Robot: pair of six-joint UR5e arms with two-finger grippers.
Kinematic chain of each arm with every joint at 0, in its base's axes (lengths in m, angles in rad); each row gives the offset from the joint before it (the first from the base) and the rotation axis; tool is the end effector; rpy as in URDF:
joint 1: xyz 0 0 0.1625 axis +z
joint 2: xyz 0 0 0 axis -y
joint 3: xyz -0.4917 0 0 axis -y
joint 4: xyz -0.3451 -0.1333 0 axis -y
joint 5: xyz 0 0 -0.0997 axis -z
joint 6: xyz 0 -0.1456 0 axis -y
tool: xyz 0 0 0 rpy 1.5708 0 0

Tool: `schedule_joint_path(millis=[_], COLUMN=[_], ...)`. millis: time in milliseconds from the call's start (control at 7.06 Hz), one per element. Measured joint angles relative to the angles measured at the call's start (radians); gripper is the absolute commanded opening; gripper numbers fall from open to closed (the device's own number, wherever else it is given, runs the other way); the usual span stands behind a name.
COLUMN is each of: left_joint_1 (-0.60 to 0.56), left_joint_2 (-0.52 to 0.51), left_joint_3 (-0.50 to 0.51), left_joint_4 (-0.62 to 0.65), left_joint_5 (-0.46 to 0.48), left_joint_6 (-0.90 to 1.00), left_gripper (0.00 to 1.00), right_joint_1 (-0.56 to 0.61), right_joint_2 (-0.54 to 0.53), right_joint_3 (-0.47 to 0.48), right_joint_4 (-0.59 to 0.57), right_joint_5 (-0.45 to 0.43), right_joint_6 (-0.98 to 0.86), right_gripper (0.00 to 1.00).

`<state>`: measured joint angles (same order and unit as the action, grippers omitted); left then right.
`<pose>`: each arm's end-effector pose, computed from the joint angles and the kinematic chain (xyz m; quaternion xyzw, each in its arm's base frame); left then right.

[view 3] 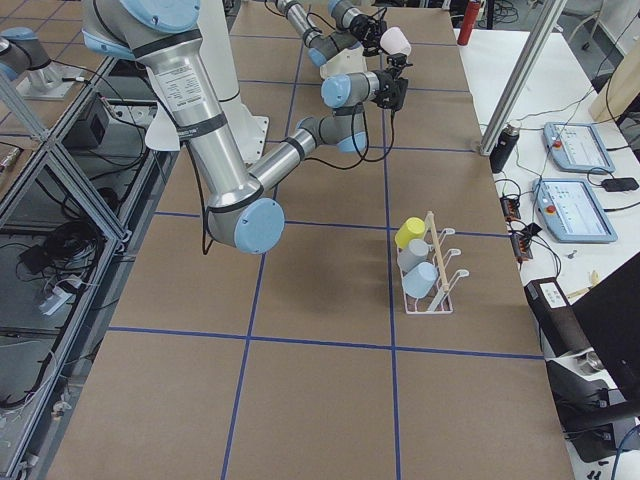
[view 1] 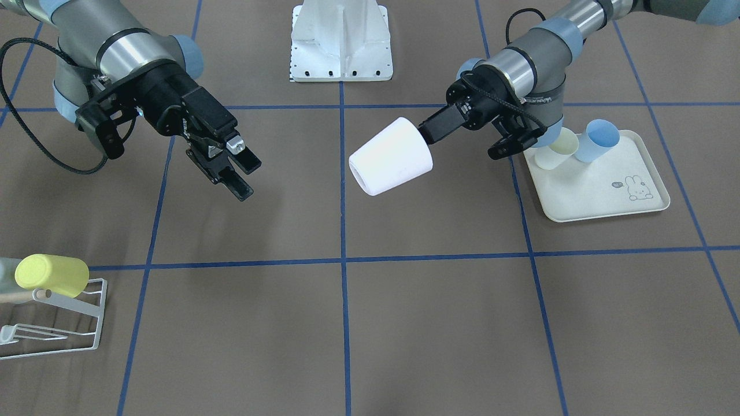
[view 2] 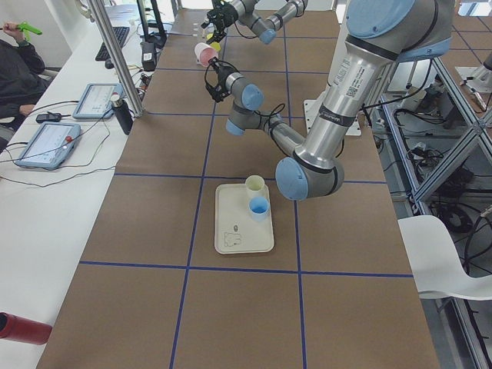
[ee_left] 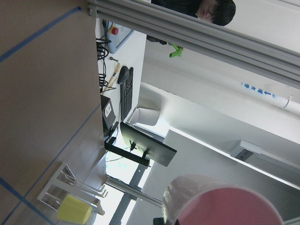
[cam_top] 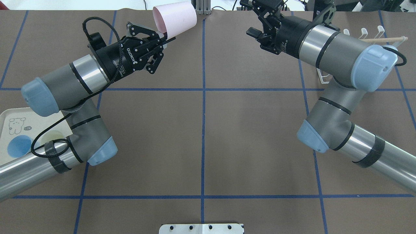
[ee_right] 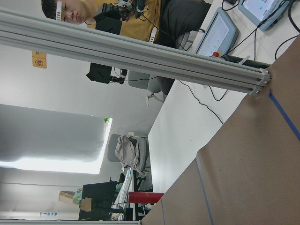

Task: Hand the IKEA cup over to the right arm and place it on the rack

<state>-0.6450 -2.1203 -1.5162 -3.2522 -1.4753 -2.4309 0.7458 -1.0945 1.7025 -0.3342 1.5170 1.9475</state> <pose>0.4093 -0.4921 0.2534 -0.0729 0.8820 -0.3477 0.3095 -0.3609 -0.5255 0.2670 0.1622 -0.7802 0.3395 0.4997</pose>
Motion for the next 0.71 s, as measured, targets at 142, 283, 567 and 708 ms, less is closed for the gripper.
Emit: schedule_joint_path(millis=[142,283,567,708], left_joint_1=[0.016,0.028,0.042,0.043], left_joint_2=[-0.021,-0.036,-0.046,-0.048], left_joint_3=[0.001,0.002,0.007,0.007], left_joint_4=[-0.008,-0.012,-0.013,-0.014], left_joint_5=[0.002,0.002,0.003,0.003], left_joint_6=[0.001,0.001,0.002,0.002], left_gripper=[0.0,0.0,0.0,0.0], right_joint_1=[-0.015,-0.039,-0.065,-0.07], right_joint_2=[0.018,0.039,0.058,0.06], right_joint_3=[-0.008,-0.017,-0.025,-0.027], right_joint_4=[0.007,0.01,0.038,0.07], right_joint_5=[-0.008,-0.031,-0.067,-0.084], right_joint_6=[0.002,0.006,0.045,0.078], right_gripper=[1.0,1.0,1.0,1.0])
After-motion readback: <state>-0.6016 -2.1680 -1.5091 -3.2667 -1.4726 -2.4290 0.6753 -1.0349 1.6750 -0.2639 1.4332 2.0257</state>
